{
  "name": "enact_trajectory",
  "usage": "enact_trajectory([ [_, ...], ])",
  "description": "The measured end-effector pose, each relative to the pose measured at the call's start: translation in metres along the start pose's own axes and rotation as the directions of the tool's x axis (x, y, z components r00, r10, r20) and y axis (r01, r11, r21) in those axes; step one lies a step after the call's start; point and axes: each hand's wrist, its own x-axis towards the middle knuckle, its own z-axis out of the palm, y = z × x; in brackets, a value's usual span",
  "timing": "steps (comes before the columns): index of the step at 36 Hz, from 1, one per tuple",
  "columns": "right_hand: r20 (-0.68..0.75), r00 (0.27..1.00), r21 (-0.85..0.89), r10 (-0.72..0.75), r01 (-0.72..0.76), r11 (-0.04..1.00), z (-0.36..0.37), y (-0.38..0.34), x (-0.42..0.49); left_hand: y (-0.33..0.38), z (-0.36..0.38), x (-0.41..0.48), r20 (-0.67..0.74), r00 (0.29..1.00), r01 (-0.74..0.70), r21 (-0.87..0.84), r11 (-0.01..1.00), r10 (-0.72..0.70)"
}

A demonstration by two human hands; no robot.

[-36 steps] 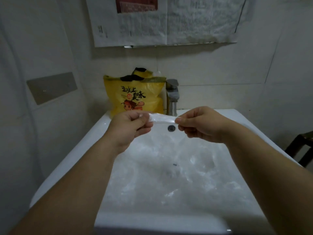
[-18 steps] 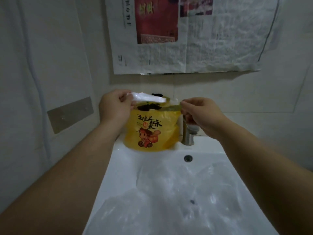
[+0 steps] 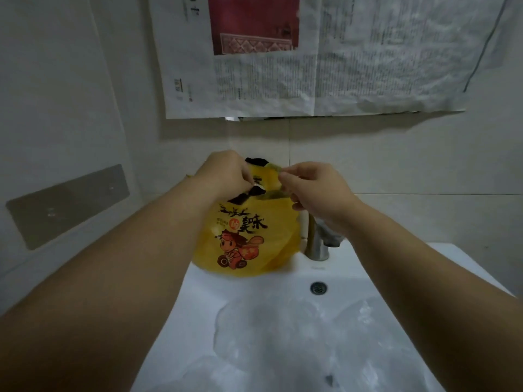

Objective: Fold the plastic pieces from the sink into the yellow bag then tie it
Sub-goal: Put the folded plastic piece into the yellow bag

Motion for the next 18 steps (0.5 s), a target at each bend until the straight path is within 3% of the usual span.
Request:
enact_trajectory([
  [4,0.003,1.000,-0.006,-0.001,0.001,1.000,0.000,0.002,0.002,0.000,0.006,0.008,0.187,0.980,0.047,0.087,0.995,-0.063],
  [8,-0.021,1.000,-0.013,0.011,-0.011,1.000,-0.003,0.001,-0.002,-0.005,0.004,0.009,0.048,0.993,0.105,-0.004,0.994,-0.105],
  [11,-0.047,0.998,-0.022,0.029,-0.031,0.999,-0.005,-0.002,-0.010,-0.007,-0.005,-0.005,-0.094,0.994,0.041,-0.194,0.980,-0.060],
  [13,-0.065,0.998,-0.012,0.026,-0.026,1.000,-0.007,-0.005,-0.014,-0.002,-0.010,-0.016,-0.039,0.999,-0.009,-0.287,0.958,-0.003],
  [14,-0.066,0.998,-0.009,0.024,-0.025,1.000,-0.007,-0.006,-0.017,0.000,-0.012,-0.023,0.033,0.999,-0.019,-0.279,0.960,0.029],
  [16,-0.073,0.997,-0.012,0.027,-0.028,1.000,-0.006,-0.010,-0.023,0.003,-0.013,-0.034,0.185,0.982,-0.029,-0.101,0.994,0.048],
  [18,-0.071,0.997,-0.012,0.028,-0.029,1.000,-0.005,-0.013,-0.028,0.001,-0.010,-0.040,0.245,0.969,-0.040,0.066,0.997,0.022],
])
